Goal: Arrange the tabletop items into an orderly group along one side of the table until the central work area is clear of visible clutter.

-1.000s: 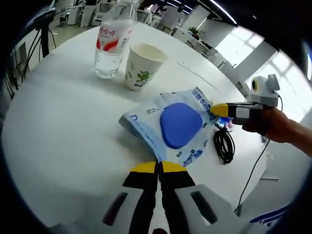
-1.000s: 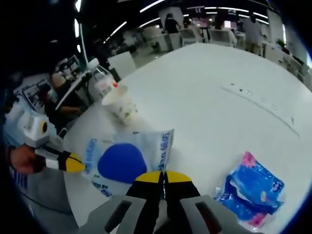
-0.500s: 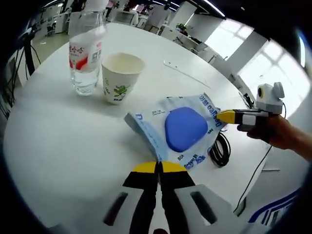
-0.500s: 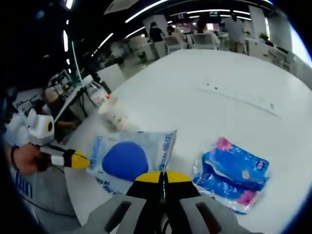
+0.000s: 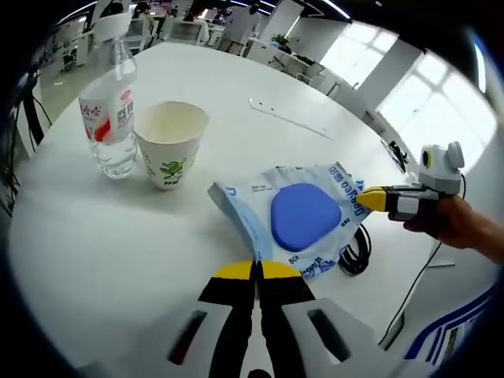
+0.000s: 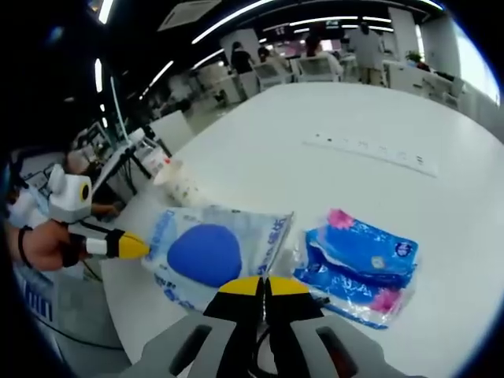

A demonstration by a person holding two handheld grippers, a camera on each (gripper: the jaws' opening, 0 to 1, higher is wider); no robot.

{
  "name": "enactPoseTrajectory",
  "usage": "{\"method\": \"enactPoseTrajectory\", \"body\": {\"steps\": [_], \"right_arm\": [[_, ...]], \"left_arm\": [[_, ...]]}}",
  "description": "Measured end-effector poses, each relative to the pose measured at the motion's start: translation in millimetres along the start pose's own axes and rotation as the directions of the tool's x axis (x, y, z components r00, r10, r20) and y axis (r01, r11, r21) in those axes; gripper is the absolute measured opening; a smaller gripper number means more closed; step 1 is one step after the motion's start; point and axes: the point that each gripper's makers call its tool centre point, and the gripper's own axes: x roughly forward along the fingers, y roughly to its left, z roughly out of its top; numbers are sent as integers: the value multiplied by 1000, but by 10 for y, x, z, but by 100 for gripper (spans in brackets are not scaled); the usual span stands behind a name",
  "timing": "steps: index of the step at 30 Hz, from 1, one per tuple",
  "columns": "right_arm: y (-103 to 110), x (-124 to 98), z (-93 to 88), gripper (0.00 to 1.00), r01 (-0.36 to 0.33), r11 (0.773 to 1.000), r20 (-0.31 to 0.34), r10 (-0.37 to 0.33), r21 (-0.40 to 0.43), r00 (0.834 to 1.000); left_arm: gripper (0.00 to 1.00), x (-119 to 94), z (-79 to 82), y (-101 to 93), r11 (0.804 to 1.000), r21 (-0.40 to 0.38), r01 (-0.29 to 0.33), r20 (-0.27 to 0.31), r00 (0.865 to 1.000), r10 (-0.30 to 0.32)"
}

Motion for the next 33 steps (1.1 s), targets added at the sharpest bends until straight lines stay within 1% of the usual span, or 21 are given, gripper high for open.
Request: {"method": "enactPoseTrajectory", "body": {"steps": [1, 12, 16, 24, 29, 31, 33], "right_arm": [[1, -1, 1, 0, 1, 1000, 1, -1, 0, 1000], [-20, 0, 30, 0, 15, 1000, 28, -15, 15, 1000], [-9, 23, 36, 0, 15, 1000, 38, -16, 20, 999], [21, 80, 129, 0, 11, 1000, 56, -12, 13, 998], [35, 122, 181, 0, 11, 1000, 62, -11, 16, 998], [9, 160, 183, 0, 12, 1000, 60, -13, 18, 998], [51, 159, 169, 0, 12, 1000, 60, -14, 22, 998]], "left_arm": [[0, 2, 8, 2, 1000, 1, 0, 0, 1000, 0], [0, 153, 376, 114, 1000, 16, -18, 23, 1000, 18], [0, 182, 475, 157, 1000, 17, -26, 31, 999, 25], [0, 202, 575, 218, 999, 31, -44, 50, 998, 42], [0, 238, 610, 251, 998, 32, -53, 54, 997, 52], [0, 243, 614, 252, 998, 31, -56, 55, 997, 54], [0, 254, 619, 259, 998, 31, -59, 56, 997, 57]]}}
